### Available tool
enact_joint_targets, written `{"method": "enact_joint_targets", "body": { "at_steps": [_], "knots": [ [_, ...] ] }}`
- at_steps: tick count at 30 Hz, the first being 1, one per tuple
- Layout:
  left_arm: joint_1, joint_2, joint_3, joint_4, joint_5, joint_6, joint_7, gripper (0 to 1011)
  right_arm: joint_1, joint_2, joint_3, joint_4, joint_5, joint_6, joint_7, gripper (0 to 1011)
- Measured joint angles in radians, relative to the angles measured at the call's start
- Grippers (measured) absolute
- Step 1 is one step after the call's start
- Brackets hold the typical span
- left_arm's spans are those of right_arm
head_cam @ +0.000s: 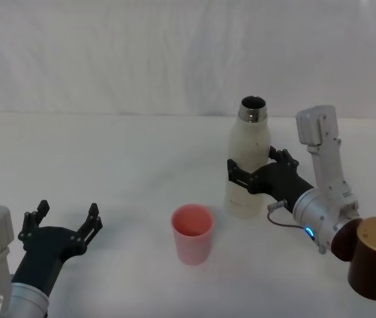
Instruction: Grasp the thermos with one hand and pour water into the cup lid.
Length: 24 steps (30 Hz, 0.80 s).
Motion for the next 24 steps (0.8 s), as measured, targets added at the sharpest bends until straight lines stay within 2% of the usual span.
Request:
{"method": "enact_joint_targets", "body": {
  "at_steps": [24],
  "knots": [
    [0.0,0.0,0.0,0.0,0.0,0.0,0.0,1001,-0.011,0.006,0.002,-0.015,0.004,0.001,-0.004,1001]
  ]
}}
